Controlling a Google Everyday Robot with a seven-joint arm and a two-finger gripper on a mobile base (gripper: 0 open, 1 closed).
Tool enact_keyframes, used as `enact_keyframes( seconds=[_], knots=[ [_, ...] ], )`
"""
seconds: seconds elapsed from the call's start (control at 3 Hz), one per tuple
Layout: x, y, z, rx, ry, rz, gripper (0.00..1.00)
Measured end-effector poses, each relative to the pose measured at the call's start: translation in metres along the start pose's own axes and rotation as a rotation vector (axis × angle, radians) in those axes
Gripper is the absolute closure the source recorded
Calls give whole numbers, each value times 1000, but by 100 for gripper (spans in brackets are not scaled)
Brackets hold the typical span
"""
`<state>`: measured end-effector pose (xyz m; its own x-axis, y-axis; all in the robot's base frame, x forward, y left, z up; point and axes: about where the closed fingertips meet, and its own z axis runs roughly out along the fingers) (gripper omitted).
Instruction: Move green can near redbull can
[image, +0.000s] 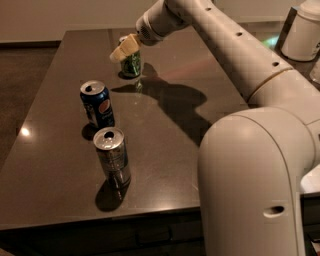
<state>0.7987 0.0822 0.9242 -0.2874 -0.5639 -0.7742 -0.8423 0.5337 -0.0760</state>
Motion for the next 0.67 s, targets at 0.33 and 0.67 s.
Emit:
enact_keyframes(
  seconds=[0.33, 0.67],
  knots=[
    [0, 1, 9, -7, 10, 1, 16],
    [-1, 1, 12, -12, 9, 0, 40]
  ],
)
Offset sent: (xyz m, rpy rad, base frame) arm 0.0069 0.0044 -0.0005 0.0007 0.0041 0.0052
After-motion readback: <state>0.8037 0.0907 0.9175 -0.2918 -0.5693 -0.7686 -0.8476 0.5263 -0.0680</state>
